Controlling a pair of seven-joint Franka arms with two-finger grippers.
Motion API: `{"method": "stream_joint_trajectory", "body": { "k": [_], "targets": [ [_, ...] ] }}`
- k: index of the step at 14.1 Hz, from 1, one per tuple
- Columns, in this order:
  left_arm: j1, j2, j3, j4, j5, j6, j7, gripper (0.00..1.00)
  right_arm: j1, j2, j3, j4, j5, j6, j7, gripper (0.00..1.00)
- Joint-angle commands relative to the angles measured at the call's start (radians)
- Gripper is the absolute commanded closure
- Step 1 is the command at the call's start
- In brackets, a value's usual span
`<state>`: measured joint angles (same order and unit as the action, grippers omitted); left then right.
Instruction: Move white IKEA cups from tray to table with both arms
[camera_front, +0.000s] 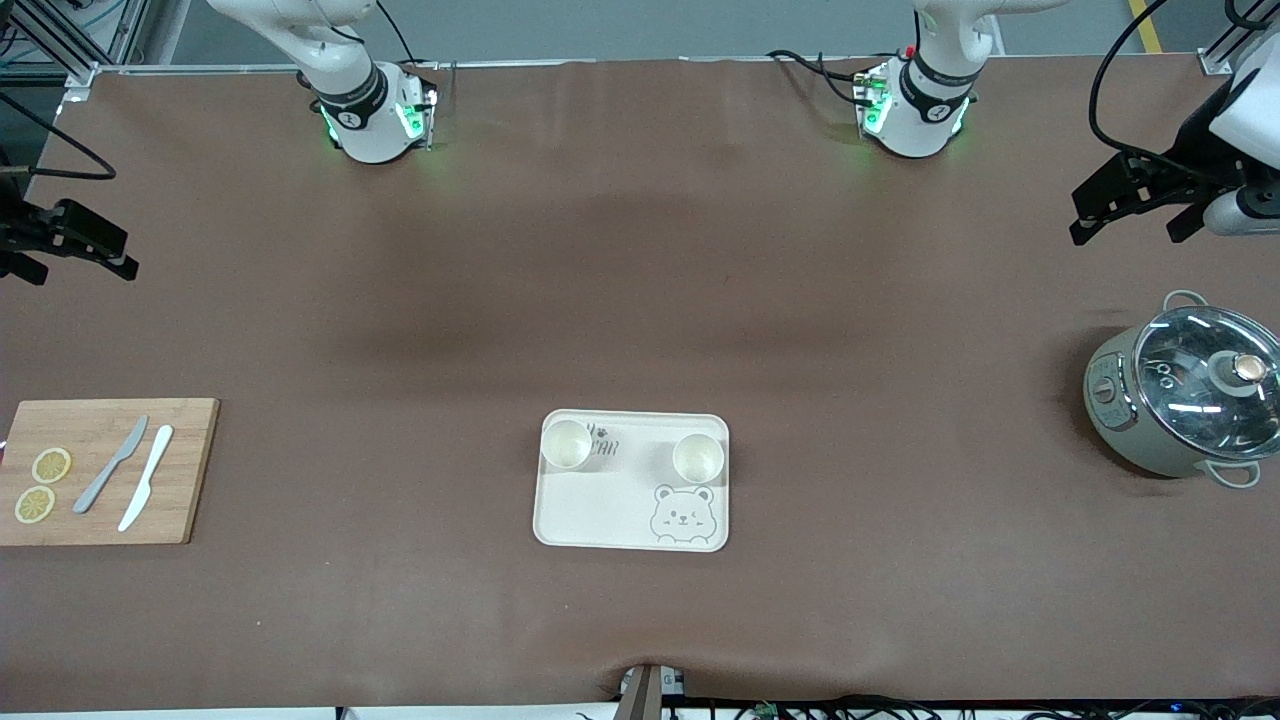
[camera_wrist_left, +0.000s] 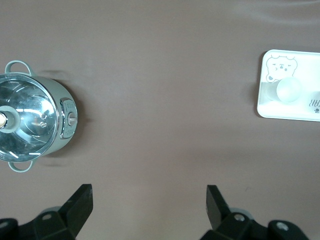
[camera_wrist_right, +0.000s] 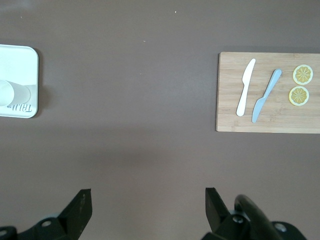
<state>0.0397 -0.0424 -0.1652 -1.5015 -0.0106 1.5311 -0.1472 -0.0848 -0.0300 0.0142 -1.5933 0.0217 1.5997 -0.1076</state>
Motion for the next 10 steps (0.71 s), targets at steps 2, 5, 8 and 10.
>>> {"method": "stream_joint_trajectory", "body": {
  "k": [2,5,8,10],
  "targets": [
    [0.003,0.009,-0.005,0.023,0.021,-0.017,0.012,0.0,-0.003,0.004,0.004,0.012,-0.011,-0.003,-0.007,0.0],
    [0.006,0.009,-0.005,0.024,0.021,-0.017,0.012,0.0,-0.004,0.004,0.004,0.012,-0.011,-0.003,-0.006,0.0],
    [0.012,0.03,-0.001,0.024,0.018,-0.011,0.017,0.0,-0.007,0.004,0.004,0.012,-0.011,-0.003,-0.006,0.0],
    [0.011,0.078,0.001,0.032,0.012,0.003,0.011,0.0,-0.003,0.004,0.004,0.012,-0.011,-0.003,-0.006,0.0]
  ]
}}
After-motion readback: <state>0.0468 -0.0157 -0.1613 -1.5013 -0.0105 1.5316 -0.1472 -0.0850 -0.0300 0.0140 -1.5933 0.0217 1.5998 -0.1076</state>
